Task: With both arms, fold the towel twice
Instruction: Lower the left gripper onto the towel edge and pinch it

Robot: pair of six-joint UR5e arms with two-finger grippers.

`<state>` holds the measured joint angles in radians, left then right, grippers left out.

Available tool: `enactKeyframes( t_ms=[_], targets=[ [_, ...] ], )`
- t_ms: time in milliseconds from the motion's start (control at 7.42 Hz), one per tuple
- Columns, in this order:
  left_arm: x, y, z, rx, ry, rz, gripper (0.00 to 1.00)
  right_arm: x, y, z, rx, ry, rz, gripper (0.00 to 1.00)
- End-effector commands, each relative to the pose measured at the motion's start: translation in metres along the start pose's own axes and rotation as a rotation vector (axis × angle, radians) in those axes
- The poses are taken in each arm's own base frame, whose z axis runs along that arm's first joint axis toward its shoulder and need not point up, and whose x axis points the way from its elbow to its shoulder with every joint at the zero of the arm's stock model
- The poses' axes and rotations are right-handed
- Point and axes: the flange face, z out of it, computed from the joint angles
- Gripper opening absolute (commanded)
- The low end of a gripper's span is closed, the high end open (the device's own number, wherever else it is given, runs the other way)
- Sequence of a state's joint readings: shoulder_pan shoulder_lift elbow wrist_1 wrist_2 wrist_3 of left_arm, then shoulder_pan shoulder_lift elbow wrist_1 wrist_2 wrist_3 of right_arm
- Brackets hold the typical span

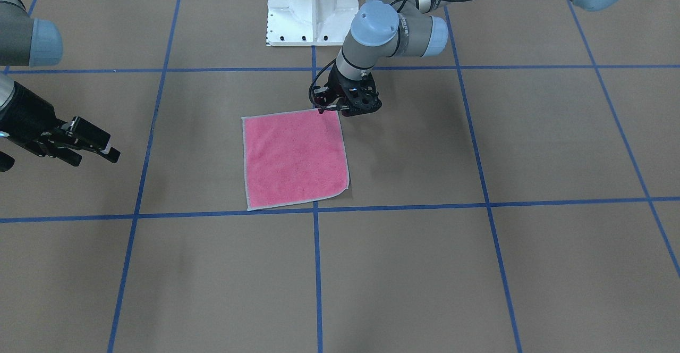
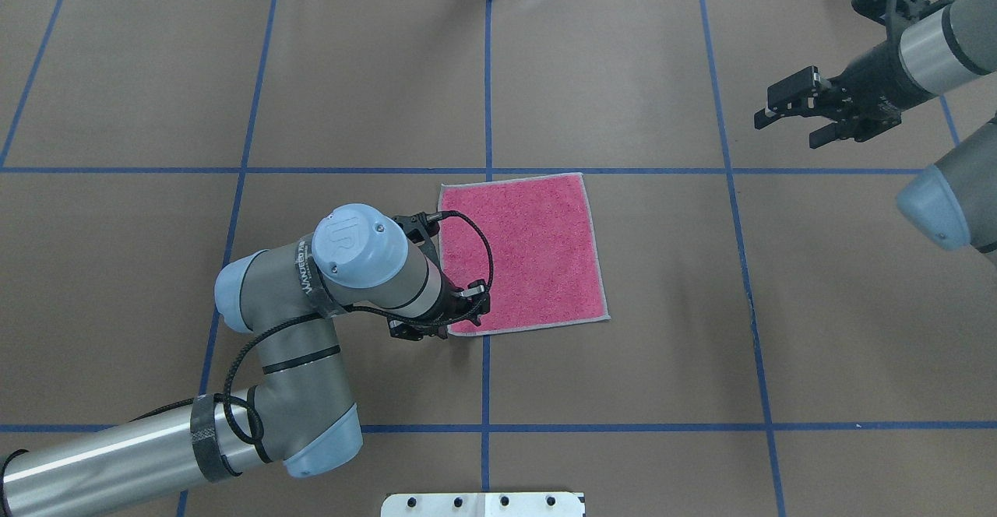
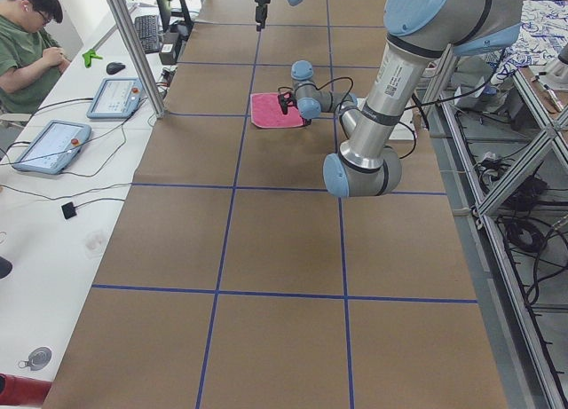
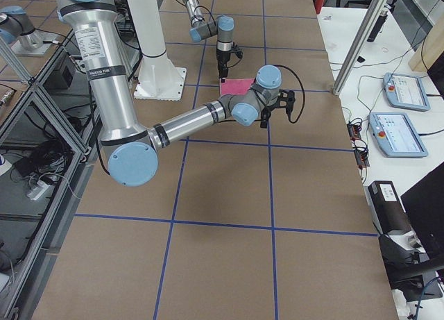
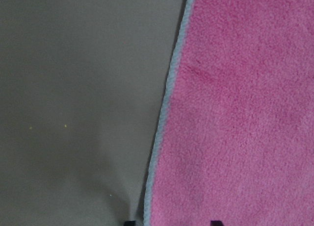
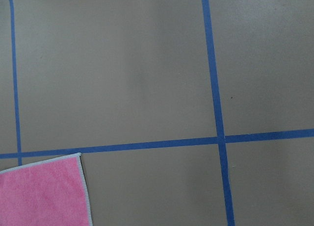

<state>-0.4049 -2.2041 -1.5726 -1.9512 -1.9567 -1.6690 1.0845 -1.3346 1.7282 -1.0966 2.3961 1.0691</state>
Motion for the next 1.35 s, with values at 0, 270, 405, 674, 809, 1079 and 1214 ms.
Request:
enactKeyframes(
  t_ms=[0, 270, 405, 674, 809, 1079, 1214],
  targets=[
    [-0.0012, 0.0002, 0.0016, 0.0, -0.003, 0.0, 0.57, 0.0009, -0.0004, 0.0007, -0.001, 0.002, 0.0, 0.99],
    [-0.0009, 0.0015, 0.0015, -0.001, -0.002, 0.001, 0.57, 0.0009, -0.0004, 0.0007, -0.001, 0.002, 0.0, 0.99],
    [-0.0012, 0.0012, 0.0021, -0.001, -0.004, 0.0, 0.52, 0.0015, -0.0007, 0.0012, -0.001, 0.002, 0.002, 0.99],
    [0.0, 0.0017, 0.0011, -0.002, -0.001, 0.001, 0.32, 0.0015, -0.0007, 0.0012, -0.001, 0.002, 0.002, 0.99],
    [0.0, 0.0017, 0.0011, -0.002, -0.001, 0.001, 0.17, 0.0015, -0.0007, 0.0012, -0.001, 0.002, 0.003, 0.98],
    [0.0017, 0.0023, -0.0027, -0.001, 0.007, 0.002, 0.0, 0.0014, -0.0006, 0.0012, -0.003, 0.002, 0.003, 0.98],
    [0.0029, 0.0025, -0.0058, 0.0, 0.011, 0.001, 0.0, 0.0017, -0.0004, 0.0024, -0.005, 0.003, 0.004, 0.98]
  ],
)
